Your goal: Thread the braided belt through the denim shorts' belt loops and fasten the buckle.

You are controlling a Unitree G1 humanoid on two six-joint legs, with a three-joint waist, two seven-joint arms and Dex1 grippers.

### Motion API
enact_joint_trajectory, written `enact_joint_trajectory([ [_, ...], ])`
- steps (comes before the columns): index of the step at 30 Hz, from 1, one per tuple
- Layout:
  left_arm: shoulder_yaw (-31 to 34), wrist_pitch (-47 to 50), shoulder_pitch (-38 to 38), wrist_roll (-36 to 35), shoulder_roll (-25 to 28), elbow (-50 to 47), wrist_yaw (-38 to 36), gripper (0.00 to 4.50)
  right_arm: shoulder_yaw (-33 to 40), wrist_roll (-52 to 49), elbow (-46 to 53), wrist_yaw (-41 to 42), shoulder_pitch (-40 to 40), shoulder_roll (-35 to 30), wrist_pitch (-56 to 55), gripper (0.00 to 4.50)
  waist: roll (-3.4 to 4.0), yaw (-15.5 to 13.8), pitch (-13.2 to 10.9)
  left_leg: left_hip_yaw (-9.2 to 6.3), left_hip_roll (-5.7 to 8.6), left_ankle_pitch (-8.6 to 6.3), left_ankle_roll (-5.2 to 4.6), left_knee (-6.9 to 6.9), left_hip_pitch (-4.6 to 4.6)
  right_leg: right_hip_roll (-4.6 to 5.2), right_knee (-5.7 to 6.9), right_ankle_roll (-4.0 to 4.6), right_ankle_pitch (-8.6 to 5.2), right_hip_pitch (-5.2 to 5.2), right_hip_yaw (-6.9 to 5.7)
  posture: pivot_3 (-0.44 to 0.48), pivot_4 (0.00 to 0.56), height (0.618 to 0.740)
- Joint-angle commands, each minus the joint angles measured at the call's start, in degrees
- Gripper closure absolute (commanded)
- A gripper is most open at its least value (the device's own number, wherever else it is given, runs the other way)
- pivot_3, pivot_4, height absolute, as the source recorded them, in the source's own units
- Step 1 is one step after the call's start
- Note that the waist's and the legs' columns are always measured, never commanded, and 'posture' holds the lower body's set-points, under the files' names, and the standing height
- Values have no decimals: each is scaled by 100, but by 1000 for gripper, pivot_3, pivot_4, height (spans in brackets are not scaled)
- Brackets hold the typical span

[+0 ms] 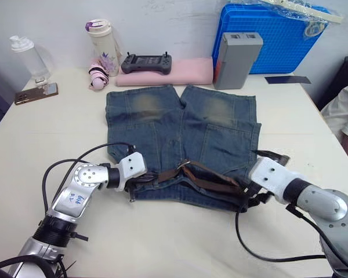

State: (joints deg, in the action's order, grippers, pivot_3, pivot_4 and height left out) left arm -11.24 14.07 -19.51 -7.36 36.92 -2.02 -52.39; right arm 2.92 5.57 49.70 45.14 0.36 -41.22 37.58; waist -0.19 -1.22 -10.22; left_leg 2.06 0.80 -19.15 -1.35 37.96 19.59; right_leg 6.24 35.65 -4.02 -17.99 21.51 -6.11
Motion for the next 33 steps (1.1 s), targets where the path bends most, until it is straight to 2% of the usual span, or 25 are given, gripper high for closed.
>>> enact_joint_trajectory([
  [1, -46, 127, 129, 218, 98, 267, 32, 4500, -435, -401, 739, 32, -121, 110, 163, 51, -7, -3, -2, 0, 0, -1, -2, 0, 1, 1, -2, 0, 0, -1, 1, 0, 150, 725],
  [4, -21, 126, 109, 220, 108, 251, 40, 4500, -973, -109, 623, -210, -71, 52, 6, 51, -5, 0, -3, 3, 1, -5, -8, 1, 4, 2, -6, 0, 0, 1, 3, 0, 150, 725],
  [8, 29, 133, 106, 202, 147, 206, 33, 4500, -1768, 863, 83, -791, 350, -114, -544, 51, -5, -9, -3, 2, 0, -6, -6, 0, 6, 2, -8, 1, -1, 5, 1, 0, 150, 725],
  [12, 68, 137, 137, 188, 174, 178, 37, 4500, -2126, 1462, -248, -1220, 697, -108, -960, 51, -5, 3, -3, 3, 0, -8, -4, 0, 8, 2, -10, 2, -1, 6, 2, 0, 150, 725],
  [17, 86, 158, 201, 181, 176, 97, 52, 4500, -2196, 2088, -624, -1743, 947, 82, -1317, 51, -7, 9, -5, 3, -1, -8, 0, -1, 6, 1, -9, 1, -1, 7, 1, 0, 150, 725],
  [23, 116, 172, 266, 168, 176, 47, 51, 4500, -2144, 2064, -568, -1755, 1058, 476, -1366, 51, -7, 17, -5, 3, -3, -8, 3, -2, 6, 0, -7, 1, -1, 7, 2, 0, 150, 725],
  [27, 120, 164, 305, 168, 178, 57, 39, 4500, -1840, 1652, -267, -1404, 1453, 282, -1710, 51, -6, 6, -6, 2, -3, -11, -1, -5, 8, 0, -13, 1, -2, 7, 1, 0, 150, 725],
  [33, 63, 94, 246, 203, 125, 175, 28, 4500, -1105, 1458, -65, -1216, 1608, 95, -1941, 51, -6, 4, -8, 4, -3, -18, -6, -6, 9, -1, -19, -1, -5, 7, 2, 0, 150, 725],
])
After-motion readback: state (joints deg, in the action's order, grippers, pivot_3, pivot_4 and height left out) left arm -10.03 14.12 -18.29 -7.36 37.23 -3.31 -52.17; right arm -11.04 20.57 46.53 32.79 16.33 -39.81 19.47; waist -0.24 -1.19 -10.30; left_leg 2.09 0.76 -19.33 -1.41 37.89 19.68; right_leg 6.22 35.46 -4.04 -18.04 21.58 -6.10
